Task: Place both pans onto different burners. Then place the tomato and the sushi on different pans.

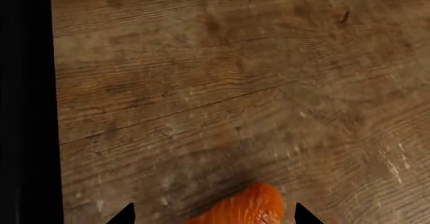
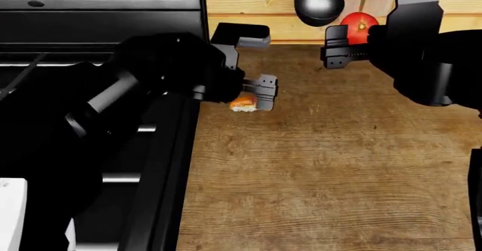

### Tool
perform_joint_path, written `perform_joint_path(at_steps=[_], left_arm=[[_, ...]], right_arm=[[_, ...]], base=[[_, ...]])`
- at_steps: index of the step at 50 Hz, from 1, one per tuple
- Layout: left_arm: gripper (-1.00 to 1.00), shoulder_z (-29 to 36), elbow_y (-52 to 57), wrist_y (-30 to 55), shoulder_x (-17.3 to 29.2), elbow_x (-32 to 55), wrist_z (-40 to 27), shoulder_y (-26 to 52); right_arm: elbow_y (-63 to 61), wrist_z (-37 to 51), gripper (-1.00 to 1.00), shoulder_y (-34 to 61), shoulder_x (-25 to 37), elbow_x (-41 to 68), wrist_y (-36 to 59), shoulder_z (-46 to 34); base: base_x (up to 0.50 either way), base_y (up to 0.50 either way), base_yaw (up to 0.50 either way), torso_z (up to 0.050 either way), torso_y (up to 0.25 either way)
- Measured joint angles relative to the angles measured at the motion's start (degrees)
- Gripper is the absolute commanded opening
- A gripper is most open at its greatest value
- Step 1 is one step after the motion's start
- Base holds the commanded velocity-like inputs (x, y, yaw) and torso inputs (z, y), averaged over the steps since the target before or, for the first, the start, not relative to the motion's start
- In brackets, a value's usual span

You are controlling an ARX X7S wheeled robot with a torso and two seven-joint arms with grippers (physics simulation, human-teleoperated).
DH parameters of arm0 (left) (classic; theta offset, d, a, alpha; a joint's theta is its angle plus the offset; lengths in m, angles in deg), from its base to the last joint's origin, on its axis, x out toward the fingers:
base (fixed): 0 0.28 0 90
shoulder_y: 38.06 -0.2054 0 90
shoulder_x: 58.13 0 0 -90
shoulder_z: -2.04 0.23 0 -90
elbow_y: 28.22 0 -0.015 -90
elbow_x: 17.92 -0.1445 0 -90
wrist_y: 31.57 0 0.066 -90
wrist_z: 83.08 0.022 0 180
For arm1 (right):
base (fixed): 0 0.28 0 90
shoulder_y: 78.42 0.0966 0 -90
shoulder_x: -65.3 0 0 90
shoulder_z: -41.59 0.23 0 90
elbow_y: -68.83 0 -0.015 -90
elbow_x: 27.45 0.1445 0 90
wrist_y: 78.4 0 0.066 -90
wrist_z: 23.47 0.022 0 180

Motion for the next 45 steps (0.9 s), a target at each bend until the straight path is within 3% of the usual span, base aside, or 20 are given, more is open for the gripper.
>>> perform_joint_path(at_steps=[23,45], left_arm=[[1.0,0.0,3.0,2.8,0.0,-1.0,-2.9,-1.3],[1.0,-0.7,1.6,2.7,0.0,-7.7,1.9,-2.8]], right_arm=[[0.3,-0.1,-1.0,-0.4,0.6,-0.1,-1.0,-0.5],[0.4,-0.4,-1.0,-0.8,0.9,-0.2,-2.3,-1.0]], base=[[0.0,0.0,0.0,0.0,0.0],[0.0,0.0,0.0,0.0,0.0]])
